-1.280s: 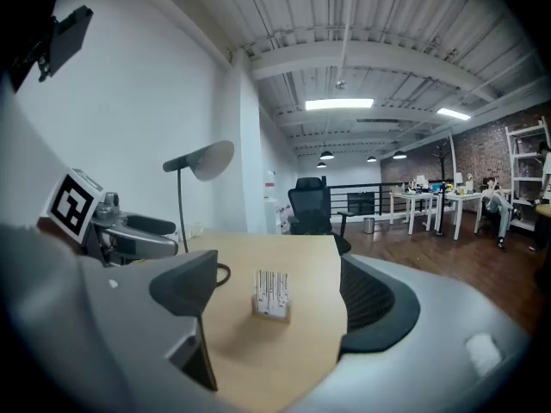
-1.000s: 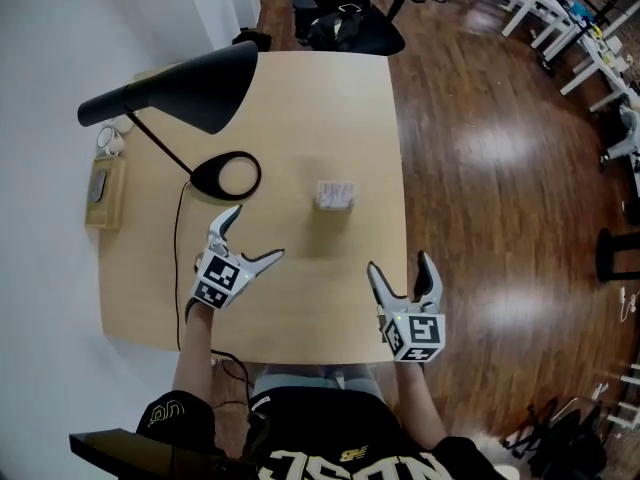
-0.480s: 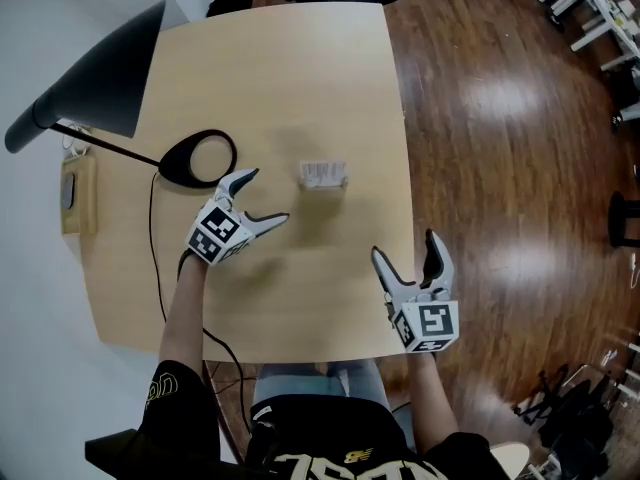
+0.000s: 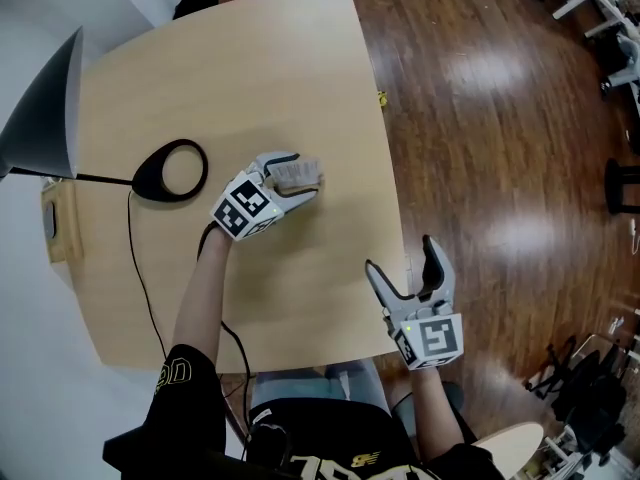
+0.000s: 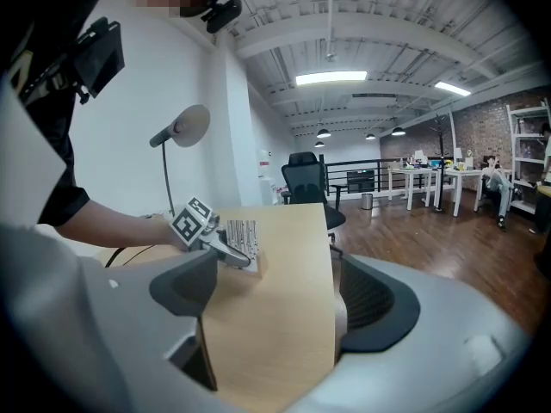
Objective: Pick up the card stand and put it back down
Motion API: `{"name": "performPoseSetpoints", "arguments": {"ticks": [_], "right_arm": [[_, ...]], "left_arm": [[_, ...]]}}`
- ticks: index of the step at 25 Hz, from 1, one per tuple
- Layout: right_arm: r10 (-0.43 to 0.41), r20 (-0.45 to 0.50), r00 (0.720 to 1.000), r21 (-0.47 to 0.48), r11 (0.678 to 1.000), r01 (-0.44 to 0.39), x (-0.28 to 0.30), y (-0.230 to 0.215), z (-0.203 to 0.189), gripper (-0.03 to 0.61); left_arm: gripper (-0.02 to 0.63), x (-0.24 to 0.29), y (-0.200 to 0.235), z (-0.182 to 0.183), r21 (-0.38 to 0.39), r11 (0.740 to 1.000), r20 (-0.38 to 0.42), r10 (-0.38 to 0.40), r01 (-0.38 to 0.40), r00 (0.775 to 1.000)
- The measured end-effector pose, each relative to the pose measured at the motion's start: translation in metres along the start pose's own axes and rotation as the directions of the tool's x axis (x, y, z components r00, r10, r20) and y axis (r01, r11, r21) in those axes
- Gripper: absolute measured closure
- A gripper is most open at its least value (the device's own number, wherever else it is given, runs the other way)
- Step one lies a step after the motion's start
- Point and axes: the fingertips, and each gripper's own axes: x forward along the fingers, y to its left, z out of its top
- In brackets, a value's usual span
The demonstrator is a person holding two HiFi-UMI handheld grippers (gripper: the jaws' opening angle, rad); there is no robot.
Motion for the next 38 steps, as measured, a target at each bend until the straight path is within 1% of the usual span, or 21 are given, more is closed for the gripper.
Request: {"name": "performPoseSetpoints", "arguments": {"ticks": [2,3,5,6,8,10,13,15,17,20,22,24,26,28,30,31,32,34,35,36,38], "right_arm": [[-0.026,-0.008,1.000,0.007,1.000,0.026,-0.006,-0.006,-0.005,0.126],[-0.049,-0.012,0.999,0.002,0.999,0.049,-0.008,-0.009,-0.008,0.126],[-0.116,-0.020,0.993,-0.020,0.993,0.115,-0.013,-0.019,-0.010,0.127],[-0.145,-0.020,0.989,-0.023,0.989,0.145,-0.015,-0.024,-0.010,0.129],[-0.179,-0.012,0.984,0.000,0.984,0.179,-0.017,-0.031,-0.008,0.130],[-0.189,-0.003,0.982,0.023,0.982,0.189,-0.017,-0.033,-0.002,0.132],[-0.159,0.017,0.987,0.032,0.987,0.158,-0.017,-0.023,0.014,0.132],[-0.138,0.049,0.989,0.032,0.990,0.136,-0.021,-0.023,0.033,0.133],[-0.121,0.090,0.989,0.019,0.993,0.119,-0.023,-0.024,0.055,0.137],[-0.093,0.136,0.986,-0.005,0.996,0.095,-0.025,-0.017,0.089,0.140],[-0.074,0.167,0.983,-0.020,0.997,0.079,-0.032,-0.008,0.111,0.140],[-0.050,0.203,0.978,-0.028,0.998,0.056,-0.040,0.004,0.132,0.140],[-0.023,0.242,0.970,-0.041,0.999,0.034,-0.048,0.014,0.154,0.140],[0.003,0.281,0.960,-0.063,0.998,0.015,-0.054,0.020,0.177,0.140],[0.013,0.321,0.947,-0.072,0.997,0.011,-0.060,0.027,0.197,0.140],[0.003,0.341,0.940,-0.067,0.998,0.021,-0.064,0.029,0.205,0.140],[-0.014,0.361,0.933,-0.059,0.998,0.038,-0.068,0.031,0.213,0.140],[-0.052,0.395,0.917,-0.037,0.997,0.073,-0.076,0.033,0.224,0.140],[-0.064,0.408,0.911,-0.025,0.996,0.081,-0.079,0.035,0.229,0.140],[-0.070,0.416,0.907,-0.013,0.996,0.083,-0.080,0.037,0.232,0.140],[-0.064,0.420,0.905,0.002,0.998,0.069,-0.079,0.044,0.234,0.140]], "left_arm": [[0.329,0.008,-0.001,-0.003,0.046,0.999,-0.014,0.000,0.001,1.000],[0.429,0.010,-0.001,-0.003,0.083,0.996,-0.017,0.009,-0.007,1.000],[0.534,0.013,-0.002,-0.002,0.138,0.990,-0.010,0.016,-0.014,1.000],[0.565,0.014,-0.004,-0.001,0.147,0.989,-0.005,0.011,-0.010,1.000],[0.568,0.017,-0.010,0.001,0.142,0.990,-0.001,-0.016,0.016,1.000],[0.568,0.015,-0.020,0.005,0.105,0.993,0.006,-0.051,0.050,0.999],[0.568,-0.005,-0.034,0.026,0.033,0.998,0.028,-0.058,0.057,0.998],[0.568,-0.019,-0.041,0.054,0.014,0.999,0.057,-0.040,0.039,0.998],[0.568,-0.034,-0.045,0.088,0.013,1.000,0.093,-0.008,0.006,0.996],[0.565,-0.071,-0.054,0.135,0.022,0.997,0.130,0.076,-0.079,0.989],[0.565,-0.100,-0.067,0.162,0.045,0.989,0.156,0.131,-0.140,0.979],[0.565,-0.130,-0.084,0.187,0.060,0.978,0.200,0.186,-0.201,0.962],[0.565,-0.158,-0.100,0.214,0.046,0.963,0.280,0.241,-0.264,0.929],[0.565,-0.182,-0.112,0.237,-0.001,0.946,0.365,0.303,-0.325,0.881],[0.566,-0.206,-0.120,0.246,-0.042,0.914,0.405,0.384,-0.403,0.830],[0.566,-0.220,-0.122,0.248,-0.058,0.890,0.413,0.433,-0.452,0.801],[0.565,-0.234,-0.123,0.247,-0.072,0.859,0.412,0.489,-0.507,0.769],[0.566,-0.263,-0.122,0.241,-0.099,0.777,0.396,0.604,-0.622,0.692],[0.566,-0.276,-0.121,0.237,-0.118,0.737,0.390,0.651,-0.665,0.651],[0.566,-0.288,-0.122,0.234,-0.141,0.704,0.389,0.686,-0.696,0.615],[0.568,-0.308,-0.125,0.227,-0.183,0.657,0.396,0.730,-0.731,0.557]]}}
